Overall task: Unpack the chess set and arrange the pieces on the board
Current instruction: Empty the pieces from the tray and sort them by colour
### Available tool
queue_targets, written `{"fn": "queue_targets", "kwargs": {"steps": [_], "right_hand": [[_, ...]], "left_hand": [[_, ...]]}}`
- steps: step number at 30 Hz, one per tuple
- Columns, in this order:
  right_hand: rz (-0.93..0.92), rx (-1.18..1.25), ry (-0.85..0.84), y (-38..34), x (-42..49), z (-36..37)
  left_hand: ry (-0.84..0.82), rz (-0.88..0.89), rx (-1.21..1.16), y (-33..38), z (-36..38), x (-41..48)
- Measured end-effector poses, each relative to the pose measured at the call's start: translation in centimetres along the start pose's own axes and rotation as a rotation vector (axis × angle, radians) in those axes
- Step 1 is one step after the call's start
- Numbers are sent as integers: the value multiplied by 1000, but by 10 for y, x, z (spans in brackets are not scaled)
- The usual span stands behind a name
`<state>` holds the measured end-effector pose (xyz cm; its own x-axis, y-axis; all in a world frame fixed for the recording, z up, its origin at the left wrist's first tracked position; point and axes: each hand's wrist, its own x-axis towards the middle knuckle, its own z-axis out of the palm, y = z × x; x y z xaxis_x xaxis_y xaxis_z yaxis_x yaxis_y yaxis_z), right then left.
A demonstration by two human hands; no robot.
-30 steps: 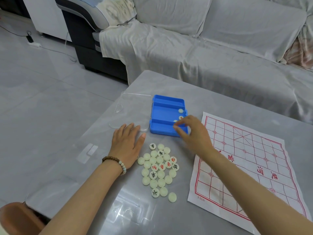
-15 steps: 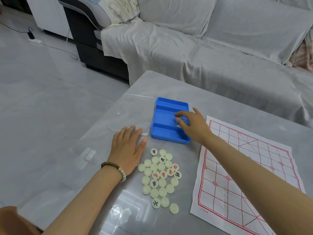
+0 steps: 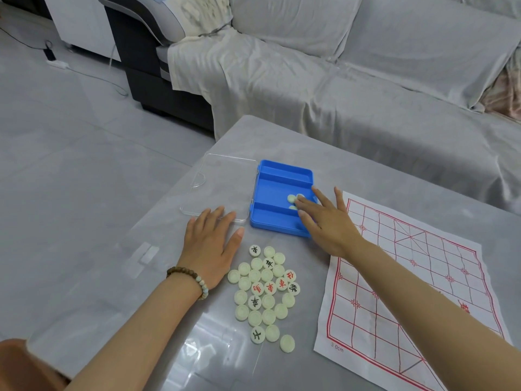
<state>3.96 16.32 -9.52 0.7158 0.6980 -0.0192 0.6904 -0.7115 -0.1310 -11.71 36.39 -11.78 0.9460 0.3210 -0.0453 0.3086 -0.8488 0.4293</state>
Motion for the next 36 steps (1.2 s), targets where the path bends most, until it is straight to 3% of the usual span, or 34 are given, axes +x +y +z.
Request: {"fn": "queue_targets", "kwargs": {"steps": [8,13,17,33,36], "right_hand": [[22,8,-104,-12,33,-5],[85,231,134,-25,54,-12],[160,235,62,-27,71,-8],[98,388,134,-32,83,5],[132,550,181,-35,79,-4]], "left_hand": [[-8,-2,1,1,1,0],[-10,-5,-4,2,0,0],[1,3,-9,0,0,0],[3,9,-17,-1,0,2],[-2,13,-17,-2,1,2]]}}
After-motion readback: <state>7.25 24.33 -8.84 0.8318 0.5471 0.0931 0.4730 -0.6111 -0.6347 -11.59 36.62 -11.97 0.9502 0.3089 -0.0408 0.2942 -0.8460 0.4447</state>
